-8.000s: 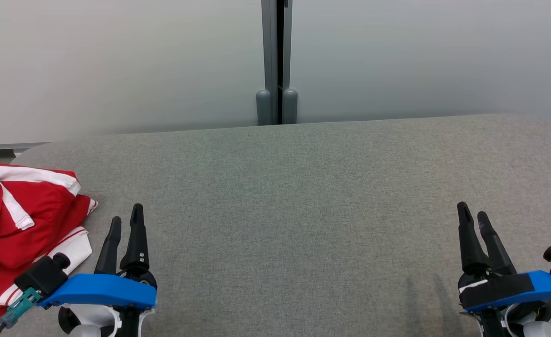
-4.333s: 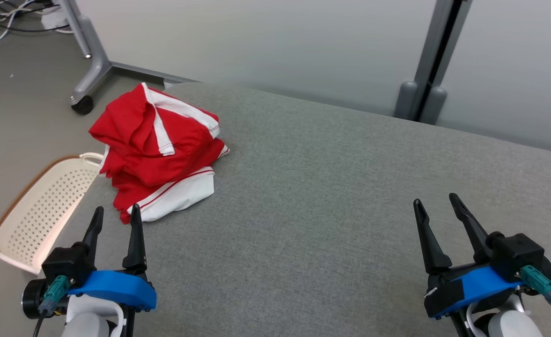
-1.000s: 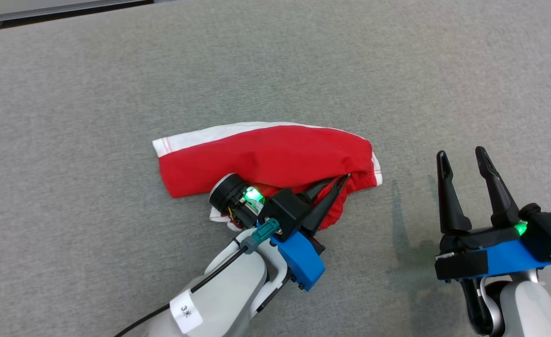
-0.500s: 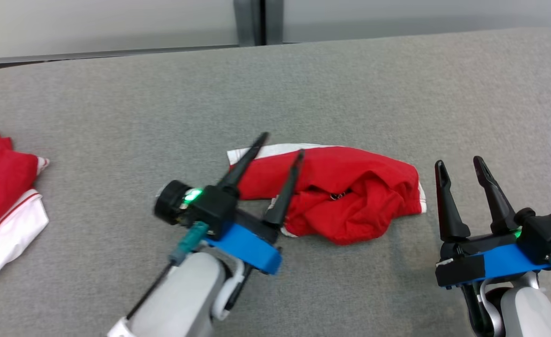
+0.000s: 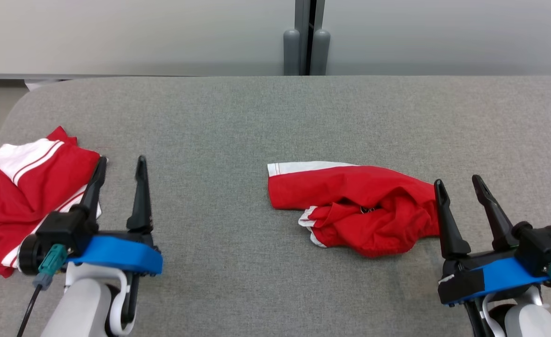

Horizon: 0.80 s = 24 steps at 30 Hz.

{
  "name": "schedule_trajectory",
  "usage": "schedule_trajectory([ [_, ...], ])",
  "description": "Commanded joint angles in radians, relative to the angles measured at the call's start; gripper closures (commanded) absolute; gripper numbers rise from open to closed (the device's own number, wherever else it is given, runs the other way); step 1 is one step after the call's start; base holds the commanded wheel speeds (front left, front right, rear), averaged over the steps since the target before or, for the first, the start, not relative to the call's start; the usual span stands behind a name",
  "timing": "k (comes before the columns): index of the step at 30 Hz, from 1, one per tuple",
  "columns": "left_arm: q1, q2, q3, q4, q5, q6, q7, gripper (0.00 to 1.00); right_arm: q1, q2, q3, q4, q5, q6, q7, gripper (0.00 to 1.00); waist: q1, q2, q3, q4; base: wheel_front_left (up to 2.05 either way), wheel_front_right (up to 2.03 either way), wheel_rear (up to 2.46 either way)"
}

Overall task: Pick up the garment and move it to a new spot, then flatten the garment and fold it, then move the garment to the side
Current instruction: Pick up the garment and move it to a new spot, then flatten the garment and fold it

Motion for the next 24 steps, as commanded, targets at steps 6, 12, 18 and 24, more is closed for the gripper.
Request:
schedule_trajectory([
  [6, 0.086, 0.022, 0.040, 0.006, 0.002, -0.018, -0.004, 0.00, 0.050, -0.005, -0.004, 0.000, -0.007, 0.000, 0.018, 0.00, 0.0001, 0.0000, -0.040, -0.006, 0.00, 0.00, 0.00],
  [12, 0.142, 0.018, 0.029, 0.008, 0.012, -0.026, -0.004, 0.00, 0.098, -0.004, -0.006, 0.001, -0.005, 0.000, 0.032, 0.00, 0.0001, 0.0000, -0.084, -0.024, 0.00, 0.00, 0.00],
  [18, 0.190, 0.016, 0.017, 0.013, 0.007, -0.021, 0.000, 0.00, 0.137, -0.002, -0.005, -0.012, -0.006, 0.000, 0.046, 0.00, 0.0001, 0.0000, -0.120, -0.031, 0.00, 0.00, 0.00],
  [24, 0.212, 0.025, 0.010, 0.008, 0.003, -0.014, 0.011, 0.00, 0.149, -0.001, -0.002, -0.023, -0.008, 0.000, 0.058, 0.00, 0.0001, 0.0000, -0.128, -0.037, 0.00, 0.00, 0.00],
])
